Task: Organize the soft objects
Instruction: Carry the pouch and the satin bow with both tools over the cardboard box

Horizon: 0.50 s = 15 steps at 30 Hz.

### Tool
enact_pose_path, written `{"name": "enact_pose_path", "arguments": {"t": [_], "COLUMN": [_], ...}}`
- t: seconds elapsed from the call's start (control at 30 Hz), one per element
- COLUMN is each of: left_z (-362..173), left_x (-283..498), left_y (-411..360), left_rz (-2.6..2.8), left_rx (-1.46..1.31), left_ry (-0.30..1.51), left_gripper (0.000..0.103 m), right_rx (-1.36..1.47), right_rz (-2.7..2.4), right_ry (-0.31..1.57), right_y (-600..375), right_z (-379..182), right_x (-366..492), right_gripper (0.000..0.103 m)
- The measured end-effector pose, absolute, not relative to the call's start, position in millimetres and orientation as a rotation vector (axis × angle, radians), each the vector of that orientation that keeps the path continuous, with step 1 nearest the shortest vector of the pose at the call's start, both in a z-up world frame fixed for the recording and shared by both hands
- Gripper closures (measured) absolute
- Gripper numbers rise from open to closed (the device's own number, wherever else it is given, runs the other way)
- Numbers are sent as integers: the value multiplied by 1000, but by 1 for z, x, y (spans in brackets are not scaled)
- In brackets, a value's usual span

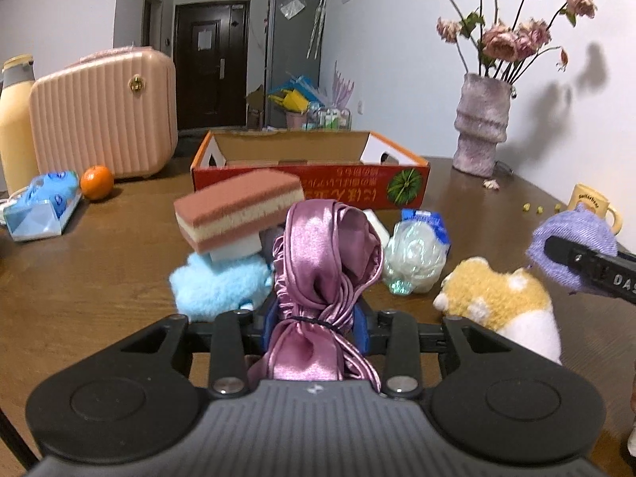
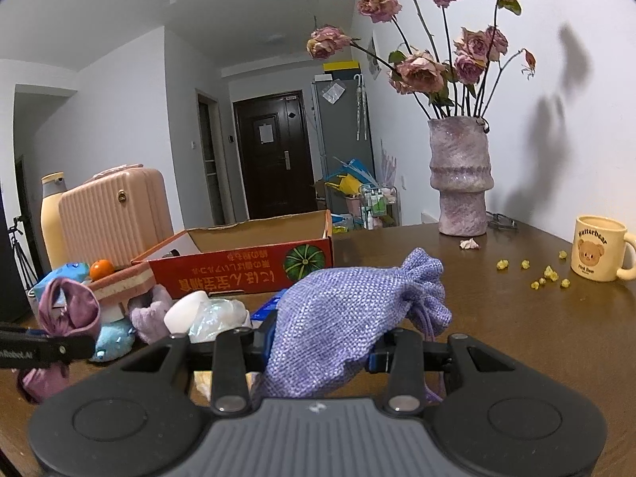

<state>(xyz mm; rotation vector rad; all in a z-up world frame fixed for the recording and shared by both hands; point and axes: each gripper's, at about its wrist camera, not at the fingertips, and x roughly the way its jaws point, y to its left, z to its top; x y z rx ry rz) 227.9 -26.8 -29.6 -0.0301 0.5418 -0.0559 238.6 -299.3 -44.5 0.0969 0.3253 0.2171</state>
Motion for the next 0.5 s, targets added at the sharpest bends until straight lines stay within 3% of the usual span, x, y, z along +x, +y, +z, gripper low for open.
{"name": "enact_pose_path", "arguments": {"t": [0.5], "left_z": [16], "left_x": [233], "left_y": [-16], "left_rz": [-53], "left_rx": [-40], "left_ry": [411], "left_gripper": [66], "right_rx": [51], "right_rz": [260], "right_ry": [260], "right_y": [-277], "right_z": [-11], "right_x": [257], "right_gripper": [64]}}
